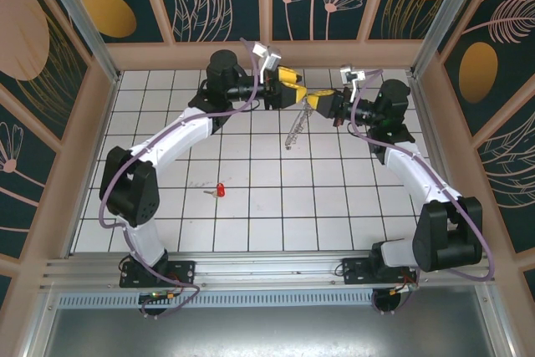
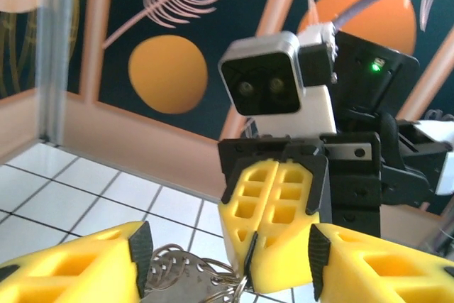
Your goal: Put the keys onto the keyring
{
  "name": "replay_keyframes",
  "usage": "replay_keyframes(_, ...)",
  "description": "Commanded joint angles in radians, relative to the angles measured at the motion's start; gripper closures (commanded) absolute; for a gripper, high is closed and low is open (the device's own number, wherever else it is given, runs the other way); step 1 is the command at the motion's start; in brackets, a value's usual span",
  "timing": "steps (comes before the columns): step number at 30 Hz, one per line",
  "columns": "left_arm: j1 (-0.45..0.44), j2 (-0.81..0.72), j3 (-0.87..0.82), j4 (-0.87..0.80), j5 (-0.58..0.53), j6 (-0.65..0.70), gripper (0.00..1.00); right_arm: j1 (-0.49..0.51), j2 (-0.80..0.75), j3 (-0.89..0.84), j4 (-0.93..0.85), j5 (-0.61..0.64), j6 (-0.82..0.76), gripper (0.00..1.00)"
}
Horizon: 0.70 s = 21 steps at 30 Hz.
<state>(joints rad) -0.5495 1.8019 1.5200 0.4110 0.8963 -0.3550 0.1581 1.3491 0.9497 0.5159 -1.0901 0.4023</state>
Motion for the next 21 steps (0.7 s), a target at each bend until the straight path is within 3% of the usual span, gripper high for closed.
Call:
replay_keyframes(1, -0.001, -0.067, -0.024, 0.051, -0.123, -0.041, 0.37, -0.016, -0.028, 0.041, 0.004, -0.018, -0.042, 1.00)
replay_keyframes(4, -0.001, -0.069, -0.046, 0.057, -0.134, -0.114, 0.35, -0.022, -0.030, 0.063, -0.032, -0.048, -0.077, 1.00)
replay_keyframes(10, 0.000, -0.082, -0.142, 0.189, -0.012, -0.238, 0.41, -0.023, -0.024, 0.105, -0.075, -0.051, -0.096, 1.00)
replay_keyframes(15, -0.001, -0.119, -0.208, 0.271, 0.053, -0.275, 0.51, -0.022, -0.021, 0.077, 0.064, -0.038, 0.012, 1.00)
replay_keyframes(21, -0.001, -0.111, -0.260, 0.487, 0.084, -0.403, 0.54, -0.008, -0.025, 0.038, 0.227, -0.013, 0.130, 1.00)
